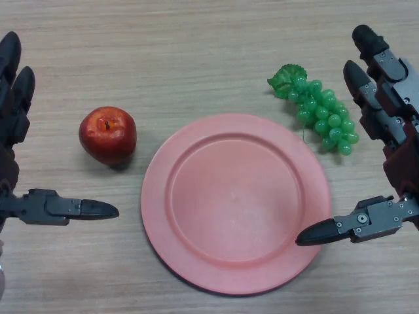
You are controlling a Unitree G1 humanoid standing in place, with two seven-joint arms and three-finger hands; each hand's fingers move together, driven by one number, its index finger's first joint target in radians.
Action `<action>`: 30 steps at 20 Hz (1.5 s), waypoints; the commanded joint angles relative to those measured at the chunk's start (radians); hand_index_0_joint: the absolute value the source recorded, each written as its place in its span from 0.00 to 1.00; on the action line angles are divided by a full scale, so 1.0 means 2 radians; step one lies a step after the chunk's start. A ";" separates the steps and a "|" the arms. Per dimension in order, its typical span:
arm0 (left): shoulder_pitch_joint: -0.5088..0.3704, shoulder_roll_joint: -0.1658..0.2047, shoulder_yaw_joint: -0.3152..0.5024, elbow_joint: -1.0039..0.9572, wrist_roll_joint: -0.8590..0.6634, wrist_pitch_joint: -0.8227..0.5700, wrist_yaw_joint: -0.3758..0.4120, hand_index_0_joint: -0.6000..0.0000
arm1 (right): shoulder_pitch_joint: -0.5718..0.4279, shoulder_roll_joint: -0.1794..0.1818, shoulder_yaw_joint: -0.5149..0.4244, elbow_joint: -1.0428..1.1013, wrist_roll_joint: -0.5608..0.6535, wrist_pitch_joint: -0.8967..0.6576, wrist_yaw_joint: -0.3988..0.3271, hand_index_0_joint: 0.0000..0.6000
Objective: Pick up the red apple and place it on the plate
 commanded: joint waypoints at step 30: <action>-0.208 0.066 -0.049 0.358 0.097 -0.147 0.058 1.00 | 0.012 -0.001 -0.048 -0.035 0.000 -0.061 -0.048 0.00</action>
